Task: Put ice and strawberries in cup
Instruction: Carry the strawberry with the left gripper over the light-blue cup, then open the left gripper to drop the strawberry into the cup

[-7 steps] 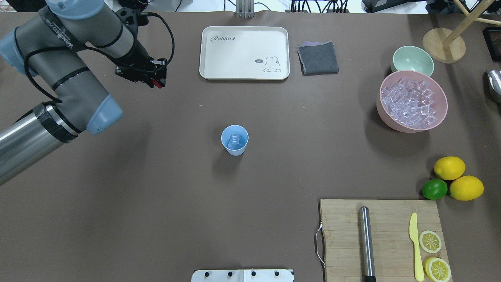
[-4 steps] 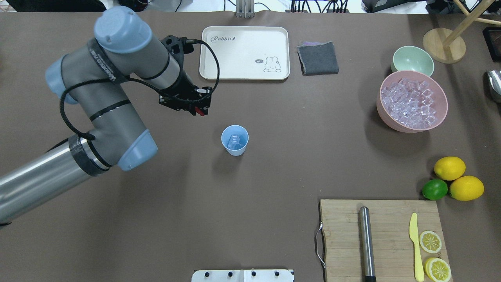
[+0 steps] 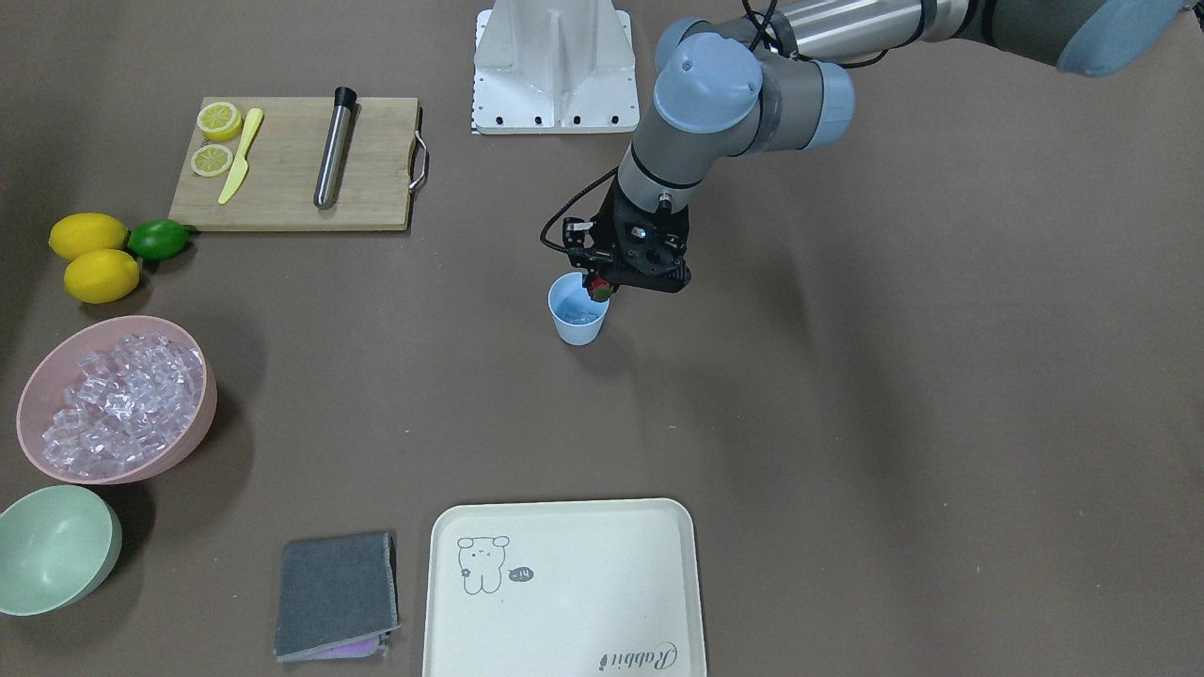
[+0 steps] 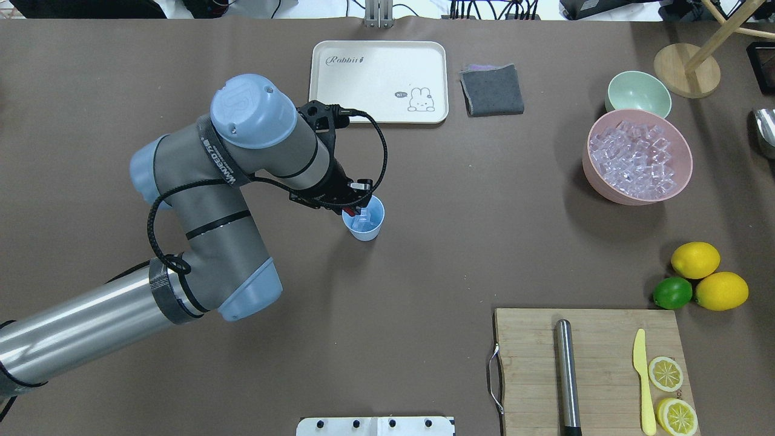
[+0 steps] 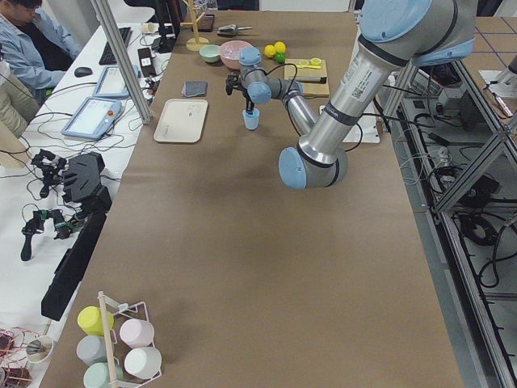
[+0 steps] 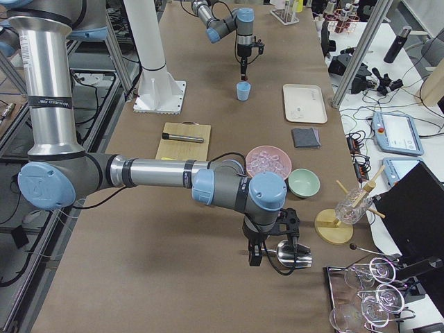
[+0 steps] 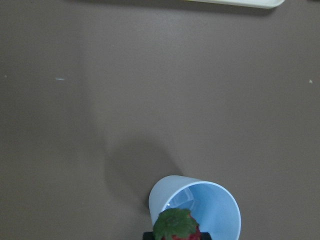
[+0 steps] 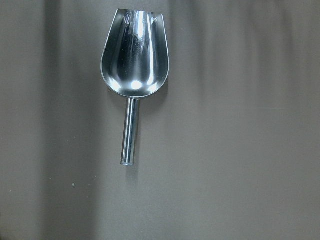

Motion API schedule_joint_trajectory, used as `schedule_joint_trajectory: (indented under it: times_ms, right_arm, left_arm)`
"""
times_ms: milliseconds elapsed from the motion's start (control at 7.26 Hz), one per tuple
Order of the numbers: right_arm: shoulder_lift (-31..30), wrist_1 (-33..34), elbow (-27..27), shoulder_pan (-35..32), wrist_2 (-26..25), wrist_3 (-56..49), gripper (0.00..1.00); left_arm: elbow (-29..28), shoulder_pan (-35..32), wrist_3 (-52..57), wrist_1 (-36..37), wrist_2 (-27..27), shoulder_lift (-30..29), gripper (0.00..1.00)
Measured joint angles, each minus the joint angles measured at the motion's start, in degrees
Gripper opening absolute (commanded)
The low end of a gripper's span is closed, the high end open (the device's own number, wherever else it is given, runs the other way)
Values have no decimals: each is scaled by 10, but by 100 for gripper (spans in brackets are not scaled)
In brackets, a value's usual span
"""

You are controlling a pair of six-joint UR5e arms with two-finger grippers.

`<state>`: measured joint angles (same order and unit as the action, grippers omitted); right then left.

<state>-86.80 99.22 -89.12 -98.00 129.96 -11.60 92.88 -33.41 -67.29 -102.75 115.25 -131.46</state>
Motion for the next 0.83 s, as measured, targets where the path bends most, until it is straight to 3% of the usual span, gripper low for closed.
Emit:
schedule_joint_trajectory:
  times_ms: [138, 276, 413, 827]
  right_arm:
    - [1, 0, 0, 0, 0, 0, 100]
    - [2, -1, 0, 0, 0, 1, 100]
    - [3, -1, 0, 0, 0, 1, 100]
    - [4, -1, 0, 1, 0, 0, 100]
  left_arm:
    - [0, 11, 0, 0, -13, -2, 0]
    - [1, 15, 0, 0, -19, -2, 61]
    - [1, 17, 2, 0, -22, 0, 96]
    - [-1, 18, 3, -1, -24, 1, 97]
